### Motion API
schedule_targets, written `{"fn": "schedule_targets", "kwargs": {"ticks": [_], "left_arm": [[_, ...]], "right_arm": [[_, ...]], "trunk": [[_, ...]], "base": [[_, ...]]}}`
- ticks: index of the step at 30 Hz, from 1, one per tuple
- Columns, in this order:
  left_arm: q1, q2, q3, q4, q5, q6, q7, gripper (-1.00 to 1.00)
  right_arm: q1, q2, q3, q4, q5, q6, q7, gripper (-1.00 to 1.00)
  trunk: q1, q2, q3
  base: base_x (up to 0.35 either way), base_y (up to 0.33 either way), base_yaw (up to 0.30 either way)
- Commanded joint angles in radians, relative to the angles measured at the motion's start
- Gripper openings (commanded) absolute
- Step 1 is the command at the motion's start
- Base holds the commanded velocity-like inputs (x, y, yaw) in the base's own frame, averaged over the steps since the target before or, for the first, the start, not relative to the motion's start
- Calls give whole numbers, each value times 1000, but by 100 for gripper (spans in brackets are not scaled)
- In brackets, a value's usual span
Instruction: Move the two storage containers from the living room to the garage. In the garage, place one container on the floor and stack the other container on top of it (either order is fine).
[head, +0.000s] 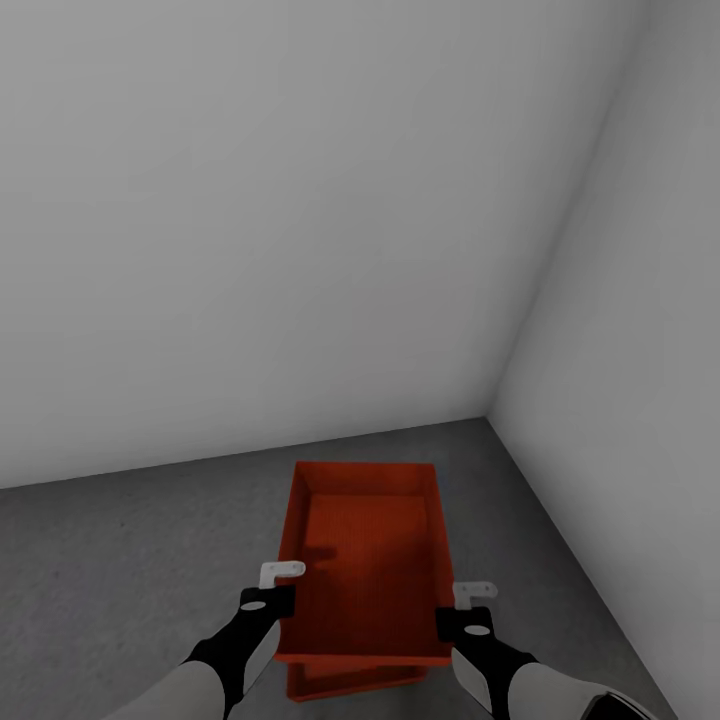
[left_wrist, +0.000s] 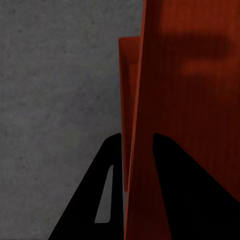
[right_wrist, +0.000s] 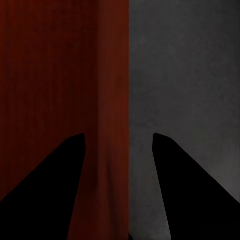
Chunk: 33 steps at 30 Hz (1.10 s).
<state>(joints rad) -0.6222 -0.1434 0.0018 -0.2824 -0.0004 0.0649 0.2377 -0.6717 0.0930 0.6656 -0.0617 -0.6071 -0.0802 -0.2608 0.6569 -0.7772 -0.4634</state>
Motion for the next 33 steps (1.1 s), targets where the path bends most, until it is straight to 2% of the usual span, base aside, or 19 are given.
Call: {"fn": "schedule_targets", "kwargs": {"ticks": [1,5,14,33], "left_arm": [[-1,0,21,-61,-16,7,6,-100],[-1,1,21,-61,-16,7,6,-100],[-1,0,21,-61,-16,7,6,-100],[-1,0,21,-61,-16,7,6,-100]], "right_arm": [[0,0,-3,31,-19,-4,-2,-100],[0,0,-3,31,-19,-4,-2,-100],[0,-1,-3,31,-19,-4,-2,-100],[0,-1,-3,31,-19,-4,-1,-100]], "trunk": [[0,-1,-1],[0,-1,-1],[0,-1,-1],[0,-1,-1]], "base": [[1,0,0],[0,0,63],[0,0,234],[0,0,83]]}}
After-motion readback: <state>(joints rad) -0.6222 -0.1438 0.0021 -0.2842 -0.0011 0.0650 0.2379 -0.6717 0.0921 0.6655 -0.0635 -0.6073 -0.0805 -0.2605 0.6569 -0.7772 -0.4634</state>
